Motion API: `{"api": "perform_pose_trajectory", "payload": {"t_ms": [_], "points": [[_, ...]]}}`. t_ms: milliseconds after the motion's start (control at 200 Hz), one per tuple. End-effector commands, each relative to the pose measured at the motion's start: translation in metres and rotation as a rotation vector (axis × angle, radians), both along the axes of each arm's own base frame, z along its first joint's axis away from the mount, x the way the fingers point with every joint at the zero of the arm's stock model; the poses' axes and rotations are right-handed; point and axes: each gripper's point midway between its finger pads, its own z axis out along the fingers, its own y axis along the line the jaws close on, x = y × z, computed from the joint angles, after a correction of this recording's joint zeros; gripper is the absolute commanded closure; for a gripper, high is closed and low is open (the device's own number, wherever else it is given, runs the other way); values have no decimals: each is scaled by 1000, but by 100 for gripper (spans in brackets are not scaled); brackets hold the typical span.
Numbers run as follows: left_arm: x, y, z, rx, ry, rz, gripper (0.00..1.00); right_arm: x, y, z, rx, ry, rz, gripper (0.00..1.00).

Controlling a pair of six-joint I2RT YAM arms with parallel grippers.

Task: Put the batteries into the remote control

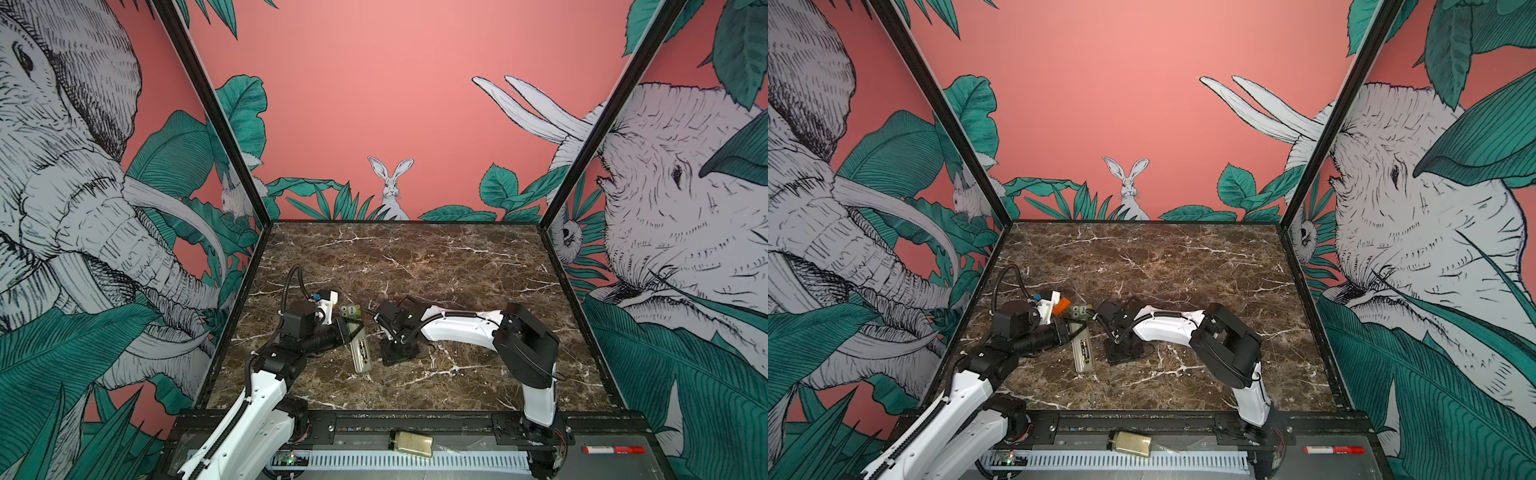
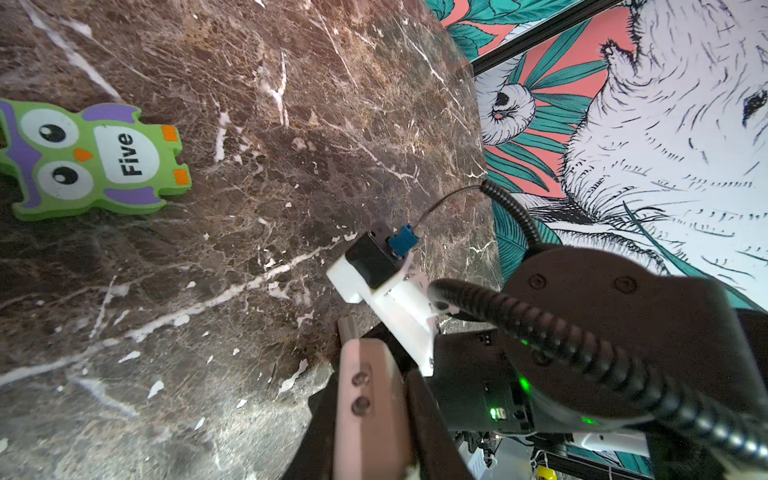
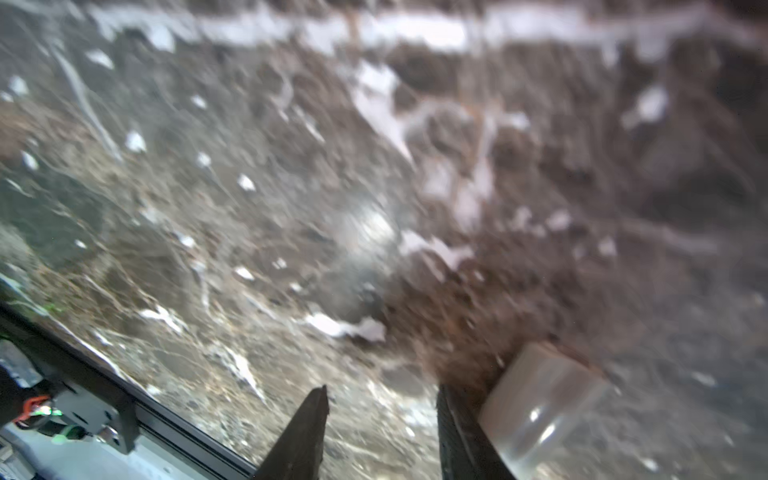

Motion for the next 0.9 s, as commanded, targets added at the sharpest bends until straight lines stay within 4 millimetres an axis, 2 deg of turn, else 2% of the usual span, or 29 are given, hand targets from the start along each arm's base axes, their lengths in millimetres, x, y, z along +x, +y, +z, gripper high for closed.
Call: {"api": "perform_pose_trajectory", "payload": {"t_ms": [0,110,380,675,895], "points": [[4,-1,7,-1,-38,-12,100,-16,-50,-21,-197,32,4,56],[4,-1,1,0,-31,-12,100,-13,-52,-16,-195,2,-1,56],[5,-2,-7,-18,-17,2,100,1,-29,15,-109,-119,88,56],[5,-10,-1,-50,-34,-44,100,9,-42,53,-25,-299,150,52],[16,-19,-4,-87,-47,-33,100,11,-54,49,-85,-325,241,47]]}}
